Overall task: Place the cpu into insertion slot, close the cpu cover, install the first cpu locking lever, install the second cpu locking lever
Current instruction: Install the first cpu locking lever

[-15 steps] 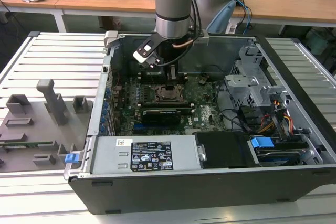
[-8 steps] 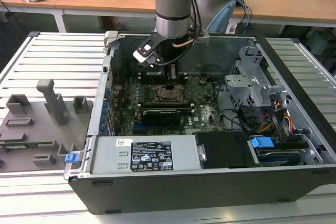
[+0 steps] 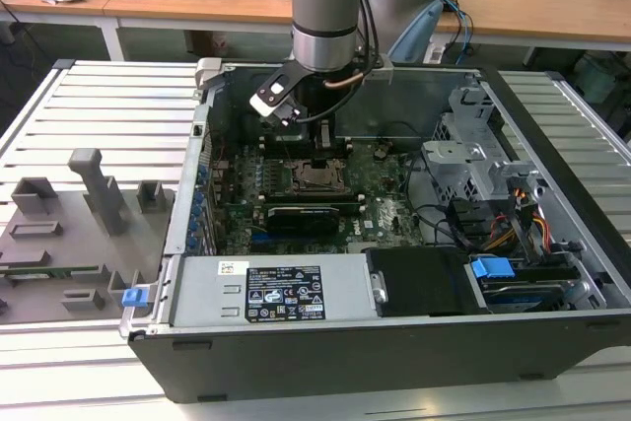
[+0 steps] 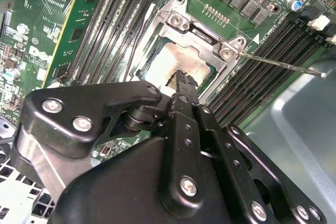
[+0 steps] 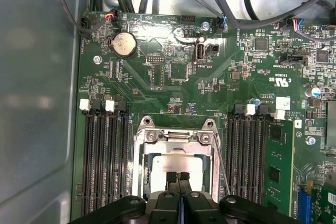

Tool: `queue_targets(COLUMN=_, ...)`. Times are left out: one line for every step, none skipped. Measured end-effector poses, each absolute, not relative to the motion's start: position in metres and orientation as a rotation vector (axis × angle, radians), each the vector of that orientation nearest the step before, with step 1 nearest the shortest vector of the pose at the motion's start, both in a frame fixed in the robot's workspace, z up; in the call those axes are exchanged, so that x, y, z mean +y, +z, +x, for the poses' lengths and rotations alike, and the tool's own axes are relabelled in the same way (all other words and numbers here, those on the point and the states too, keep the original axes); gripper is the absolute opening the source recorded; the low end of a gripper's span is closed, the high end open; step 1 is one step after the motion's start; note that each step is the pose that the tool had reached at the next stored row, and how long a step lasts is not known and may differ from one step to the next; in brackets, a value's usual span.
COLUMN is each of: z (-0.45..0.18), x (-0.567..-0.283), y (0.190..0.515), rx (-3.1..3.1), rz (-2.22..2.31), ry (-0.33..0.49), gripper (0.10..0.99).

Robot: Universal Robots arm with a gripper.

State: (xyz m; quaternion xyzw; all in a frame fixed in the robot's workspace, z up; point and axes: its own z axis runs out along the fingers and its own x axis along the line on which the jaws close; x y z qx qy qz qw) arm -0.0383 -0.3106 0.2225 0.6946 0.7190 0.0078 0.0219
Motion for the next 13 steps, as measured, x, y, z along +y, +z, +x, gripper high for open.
queue_targets(z=-0.0384, x=-0.3107, y=0.2232, rx=2.228, rz=2.152, ry=0.024, gripper=0.106)
queue_targets(z=-0.0383, x=-0.3106, y=0.2239, rx=2.228, rz=2.152, ry=0.024, gripper=0.106)
queue_targets(z=-0.0384, x=-0.3106, y=0.2243, rx=2.228, rz=2.152, ry=0.024, gripper=0.106)
queue_targets(z=-0.0383, x=-0.3106, y=0.2248, rx=2.228, rz=2.152, ry=0.024, gripper=0.106)
queue_targets(z=-0.0384, x=-0.3106, y=0.2258, rx=2.228, rz=2.152, ry=0.024, gripper=0.106)
queue_targets(z=-0.0383, x=-0.3106, y=0.2269, rx=2.228, rz=2.152, ry=0.024, gripper=0.106)
queue_targets(z=-0.0383, x=-0.3106, y=0.2281, rx=2.228, rz=2.152, ry=0.024, gripper=0.106)
queue_targets(z=-0.0383, x=-0.3106, y=0.2285, rx=2.228, rz=2.152, ry=0.024, gripper=0.106)
queue_targets(z=-0.0383, x=-0.3106, y=0.2288, rx=2.228, rz=2.152, ry=0.024, gripper=0.106)
queue_targets(z=-0.0383, x=-0.3106, y=0.2295, rx=2.228, rz=2.152, ry=0.024, gripper=0.106)
queue_targets(z=-0.0383, x=-0.3106, y=0.2298, rx=2.228, rz=2.152, ry=0.024, gripper=0.106)
queue_targets(z=-0.0383, x=-0.3106, y=0.2301, rx=2.228, rz=2.152, ry=0.024, gripper=0.106)
queue_targets(z=-0.0383, x=-0.3106, y=0.2302, rx=2.228, rz=2.152, ry=0.025, gripper=0.106)
